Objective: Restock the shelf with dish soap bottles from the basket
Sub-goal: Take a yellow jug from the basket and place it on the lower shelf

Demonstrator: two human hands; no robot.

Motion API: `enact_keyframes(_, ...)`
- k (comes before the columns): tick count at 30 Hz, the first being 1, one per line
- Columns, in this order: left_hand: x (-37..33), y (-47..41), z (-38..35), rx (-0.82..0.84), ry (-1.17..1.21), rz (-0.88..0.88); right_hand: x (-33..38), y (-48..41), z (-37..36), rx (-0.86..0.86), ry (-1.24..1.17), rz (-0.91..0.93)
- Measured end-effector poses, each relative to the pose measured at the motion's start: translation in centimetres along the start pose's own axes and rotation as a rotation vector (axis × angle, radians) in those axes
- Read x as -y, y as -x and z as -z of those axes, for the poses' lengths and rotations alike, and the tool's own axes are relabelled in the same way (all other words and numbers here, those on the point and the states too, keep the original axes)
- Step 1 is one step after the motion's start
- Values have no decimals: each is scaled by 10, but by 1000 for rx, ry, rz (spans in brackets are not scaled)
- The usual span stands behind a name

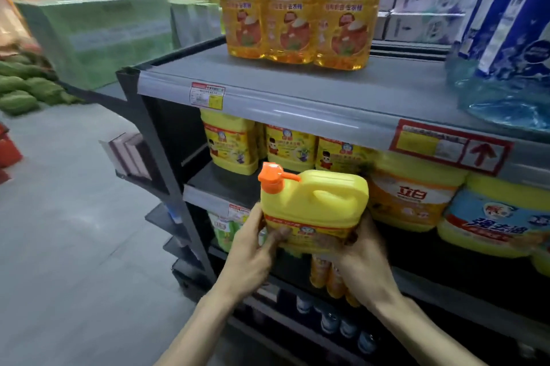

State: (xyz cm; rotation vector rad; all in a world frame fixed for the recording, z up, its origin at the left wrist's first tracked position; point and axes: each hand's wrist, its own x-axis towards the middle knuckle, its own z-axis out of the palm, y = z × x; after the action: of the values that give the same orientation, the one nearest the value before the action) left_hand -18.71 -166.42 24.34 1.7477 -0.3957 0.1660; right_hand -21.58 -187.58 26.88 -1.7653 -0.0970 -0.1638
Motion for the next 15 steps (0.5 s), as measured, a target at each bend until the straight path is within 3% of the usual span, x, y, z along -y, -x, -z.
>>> enact_keyframes(7,20,-64,20,5,59,-14,-14,-54,-45,-391,75,27)
enact_keyframes(15,41,-91,25,-67,10,-27,-21,-77,-68,-454,38,37)
